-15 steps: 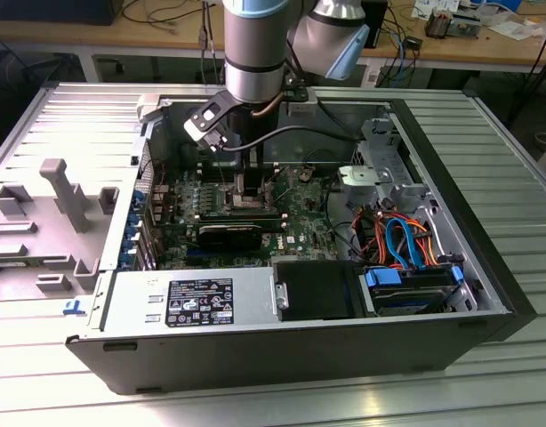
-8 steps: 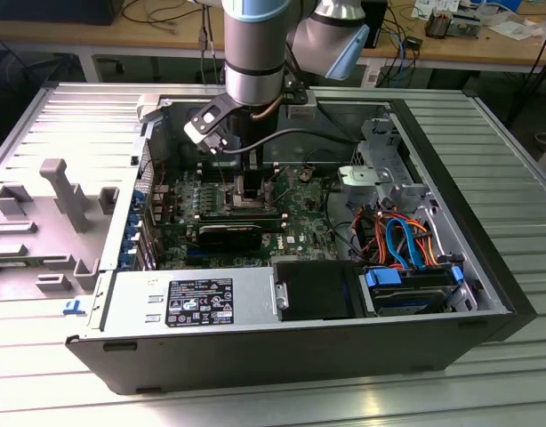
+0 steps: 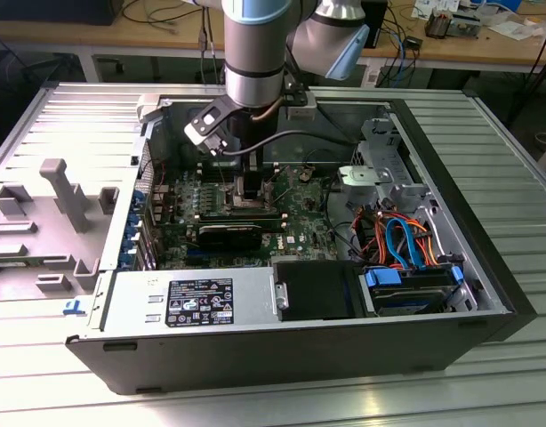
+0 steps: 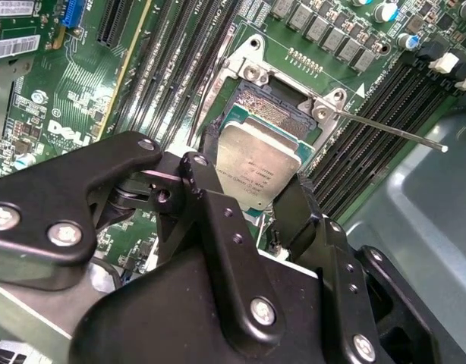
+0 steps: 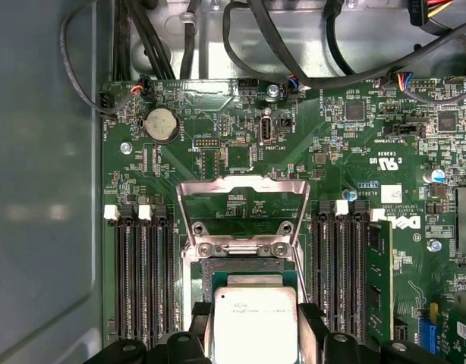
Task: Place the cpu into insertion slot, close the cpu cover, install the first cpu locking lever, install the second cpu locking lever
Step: 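Place the cpu into insertion slot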
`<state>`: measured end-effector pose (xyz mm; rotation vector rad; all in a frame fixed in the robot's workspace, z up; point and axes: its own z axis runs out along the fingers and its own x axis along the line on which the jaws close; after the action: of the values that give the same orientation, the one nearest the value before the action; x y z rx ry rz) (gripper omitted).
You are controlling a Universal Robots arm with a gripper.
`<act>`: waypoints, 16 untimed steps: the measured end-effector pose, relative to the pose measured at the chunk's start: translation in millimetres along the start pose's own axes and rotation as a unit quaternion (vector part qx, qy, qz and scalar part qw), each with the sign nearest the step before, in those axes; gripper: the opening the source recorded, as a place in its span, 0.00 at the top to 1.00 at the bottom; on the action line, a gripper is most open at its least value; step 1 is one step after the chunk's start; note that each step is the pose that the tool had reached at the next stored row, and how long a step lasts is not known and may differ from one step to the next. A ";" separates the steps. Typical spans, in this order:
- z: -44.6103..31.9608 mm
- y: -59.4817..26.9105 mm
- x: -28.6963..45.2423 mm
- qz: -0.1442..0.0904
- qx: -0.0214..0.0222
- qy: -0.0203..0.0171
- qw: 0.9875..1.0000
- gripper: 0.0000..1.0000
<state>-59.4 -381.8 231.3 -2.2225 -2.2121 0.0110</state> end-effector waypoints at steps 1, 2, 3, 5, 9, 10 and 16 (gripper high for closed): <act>0.4 0.0 0.0 0.000 0.000 0.000 1.000 0.46; 1.0 0.0 0.0 0.000 0.000 0.000 1.000 0.46; 1.6 0.0 0.0 0.000 0.000 0.000 1.000 0.46; 2.2 0.0 0.0 0.000 0.000 0.000 1.000 0.46; 4.4 0.0 -0.2 -0.001 0.000 0.000 1.000 0.46; 4.9 0.0 -0.2 -0.003 0.000 0.000 1.000 0.46; 11.0 0.1 -0.2 -0.021 0.000 -0.002 1.000 0.46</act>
<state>-59.3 -382.0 220.3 -2.1768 -2.2606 0.0149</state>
